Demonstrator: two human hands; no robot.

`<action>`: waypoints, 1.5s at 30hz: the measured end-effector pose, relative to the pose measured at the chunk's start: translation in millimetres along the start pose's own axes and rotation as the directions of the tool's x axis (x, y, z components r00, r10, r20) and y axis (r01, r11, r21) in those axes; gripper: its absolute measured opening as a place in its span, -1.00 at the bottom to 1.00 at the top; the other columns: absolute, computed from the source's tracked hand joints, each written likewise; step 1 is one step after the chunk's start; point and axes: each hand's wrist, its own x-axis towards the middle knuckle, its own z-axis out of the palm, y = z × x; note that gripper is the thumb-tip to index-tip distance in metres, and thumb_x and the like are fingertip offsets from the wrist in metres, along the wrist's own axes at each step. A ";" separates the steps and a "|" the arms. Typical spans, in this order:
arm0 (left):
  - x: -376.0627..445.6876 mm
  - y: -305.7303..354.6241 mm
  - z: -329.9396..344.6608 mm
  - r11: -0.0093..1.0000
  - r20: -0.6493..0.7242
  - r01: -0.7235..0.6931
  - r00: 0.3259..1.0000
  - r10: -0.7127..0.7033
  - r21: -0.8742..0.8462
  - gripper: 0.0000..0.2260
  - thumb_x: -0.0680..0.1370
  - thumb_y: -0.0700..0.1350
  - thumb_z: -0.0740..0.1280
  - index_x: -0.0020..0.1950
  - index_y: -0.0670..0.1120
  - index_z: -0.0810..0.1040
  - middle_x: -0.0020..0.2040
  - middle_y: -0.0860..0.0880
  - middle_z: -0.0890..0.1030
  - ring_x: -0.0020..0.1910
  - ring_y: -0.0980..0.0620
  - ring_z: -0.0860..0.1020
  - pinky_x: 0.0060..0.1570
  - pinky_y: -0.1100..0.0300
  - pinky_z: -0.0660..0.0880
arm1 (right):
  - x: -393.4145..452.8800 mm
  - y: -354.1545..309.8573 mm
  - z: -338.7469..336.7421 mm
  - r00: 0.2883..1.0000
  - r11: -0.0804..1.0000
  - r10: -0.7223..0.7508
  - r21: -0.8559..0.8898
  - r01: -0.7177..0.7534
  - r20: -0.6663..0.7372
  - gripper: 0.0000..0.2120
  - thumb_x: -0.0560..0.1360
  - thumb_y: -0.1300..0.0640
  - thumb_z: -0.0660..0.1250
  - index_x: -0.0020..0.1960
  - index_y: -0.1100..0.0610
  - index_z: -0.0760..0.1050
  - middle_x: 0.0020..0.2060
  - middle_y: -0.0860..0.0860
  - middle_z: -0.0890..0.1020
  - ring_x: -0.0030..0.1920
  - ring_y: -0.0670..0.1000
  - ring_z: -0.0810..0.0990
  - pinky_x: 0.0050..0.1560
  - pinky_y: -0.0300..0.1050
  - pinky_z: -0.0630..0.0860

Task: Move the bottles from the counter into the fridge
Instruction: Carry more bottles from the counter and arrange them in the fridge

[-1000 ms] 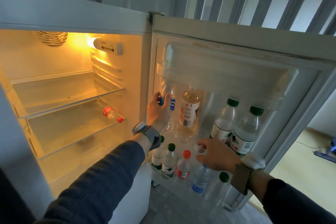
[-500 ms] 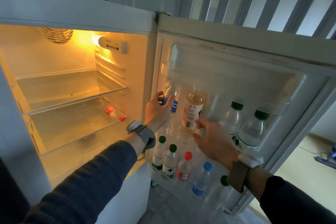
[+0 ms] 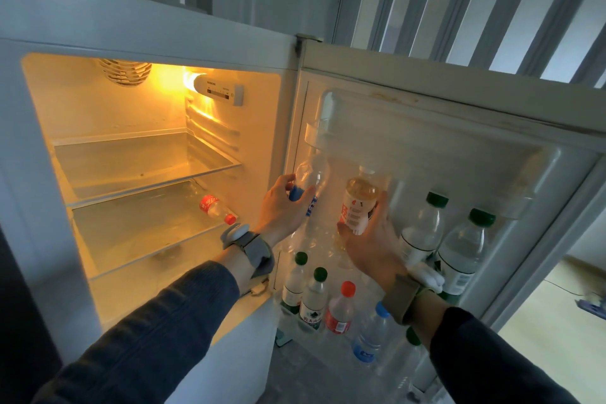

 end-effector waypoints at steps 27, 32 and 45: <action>-21.4 -12.6 -32.7 0.945 -0.054 -0.080 0.996 0.066 -0.318 -0.66 0.62 -0.06 0.41 0.33 -0.02 0.37 0.22 0.15 0.54 0.22 0.14 0.58 0.02 0.30 0.52 | -1.7 6.6 -7.7 0.998 1.000 0.009 -0.003 -0.009 0.059 -0.02 0.42 0.01 0.54 0.61 -0.12 -0.04 0.47 0.03 0.37 0.40 0.17 0.47 0.32 0.28 0.52; -19.0 -10.0 -14.3 0.952 -0.004 0.043 0.999 -0.046 -0.305 -0.65 0.62 -0.03 0.40 0.30 -0.09 0.34 0.12 0.06 0.57 0.06 0.18 0.59 -0.13 0.33 0.48 | -0.8 10.4 -13.2 0.999 1.000 0.000 -0.019 0.001 0.052 -0.08 0.49 0.00 0.50 0.61 -0.10 -0.04 0.49 0.05 0.35 0.45 0.18 0.42 0.34 0.23 0.44; -3.6 12.1 16.0 0.995 0.121 0.045 0.991 -0.055 0.084 -0.51 0.62 0.07 0.37 0.43 -0.10 0.28 0.15 -0.03 0.53 0.07 -0.08 0.54 -0.05 0.08 0.47 | -3.1 0.3 -18.2 0.998 1.000 0.006 -0.010 -0.006 0.055 -0.03 0.48 -0.01 0.50 0.63 -0.12 -0.09 0.47 0.03 0.38 0.42 0.17 0.44 0.31 0.20 0.47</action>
